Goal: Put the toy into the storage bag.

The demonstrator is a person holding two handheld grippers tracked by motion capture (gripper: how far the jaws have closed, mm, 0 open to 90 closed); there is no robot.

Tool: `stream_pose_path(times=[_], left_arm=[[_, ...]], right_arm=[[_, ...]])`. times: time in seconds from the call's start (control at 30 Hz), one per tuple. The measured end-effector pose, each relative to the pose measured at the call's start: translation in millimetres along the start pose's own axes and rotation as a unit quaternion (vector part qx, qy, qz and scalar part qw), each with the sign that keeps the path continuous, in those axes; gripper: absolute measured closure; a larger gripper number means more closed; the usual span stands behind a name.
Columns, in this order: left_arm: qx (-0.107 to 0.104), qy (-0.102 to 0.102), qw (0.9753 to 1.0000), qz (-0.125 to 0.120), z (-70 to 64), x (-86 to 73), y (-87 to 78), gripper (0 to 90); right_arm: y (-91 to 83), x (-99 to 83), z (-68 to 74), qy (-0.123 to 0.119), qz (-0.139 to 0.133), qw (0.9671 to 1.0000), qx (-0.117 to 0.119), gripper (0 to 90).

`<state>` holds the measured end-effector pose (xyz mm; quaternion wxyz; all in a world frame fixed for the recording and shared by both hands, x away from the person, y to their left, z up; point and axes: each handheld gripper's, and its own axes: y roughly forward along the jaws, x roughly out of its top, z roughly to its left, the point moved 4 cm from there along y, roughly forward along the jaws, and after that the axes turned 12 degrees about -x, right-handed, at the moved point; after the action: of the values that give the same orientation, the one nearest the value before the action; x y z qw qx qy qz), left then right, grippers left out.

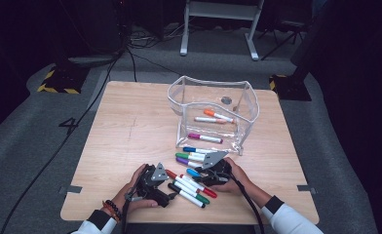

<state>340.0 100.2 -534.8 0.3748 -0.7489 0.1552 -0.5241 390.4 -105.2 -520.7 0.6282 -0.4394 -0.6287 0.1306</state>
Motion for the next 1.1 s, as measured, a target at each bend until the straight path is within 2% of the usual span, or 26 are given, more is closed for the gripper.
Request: stream_pose_path(times=[0.03,0.13,0.3,0.43,0.57,0.8,0.9,1.1], left_arm=[[0.0,0.0,1.0,0.0,0.0,0.0,0.0,3.2],[0.0,0.0,1.0,0.0,0.0,0.0,0.0,3.2],[0.0,0.001,1.0,0.0,0.0,-0.1,-0.1,3.2],[0.0,-0.001,1.0,0.001,-0.5,-0.5,-0.5,3.2],[0.0,0.0,1.0,0.001,-0.5,-0.6,-0.6,3.2],[0.0,-0.001,1.0,0.001,-0.6,-0.5,-0.4,3.2],[0.0,-0.001,1.0,0.001,-0.6,-0.5,-0.4,3.2],[0.0,-0.001,1.0,0.001,-0.5,-0.5,-0.4,3.2]], right_arm=[[0.5,0.0,-1.3,0.008,0.001,1.0,0.003,65.6],[0.3,-1.1,-2.9,0.011,-0.003,0.9999,0.003,74.0],[-3.6,-5.5,-5.4,0.008,-0.002,1.0,0.0,74.6],[-11.4,-11.6,-7.6,-0.006,0.003,1.0,-0.006,74.8],[-26.8,-16.5,-8.6,0.003,-0.005,1.0,-0.001,74.9],[-61.2,-22.8,-18.2,0.014,-0.035,0.9992,-0.015,74.9],[-77.7,-25.5,-26.2,0.031,-0.058,0.9975,-0.024,74.9],[-111.8,-28.0,-41.0,0.046,-0.091,0.9933,-0.055,75.0]])
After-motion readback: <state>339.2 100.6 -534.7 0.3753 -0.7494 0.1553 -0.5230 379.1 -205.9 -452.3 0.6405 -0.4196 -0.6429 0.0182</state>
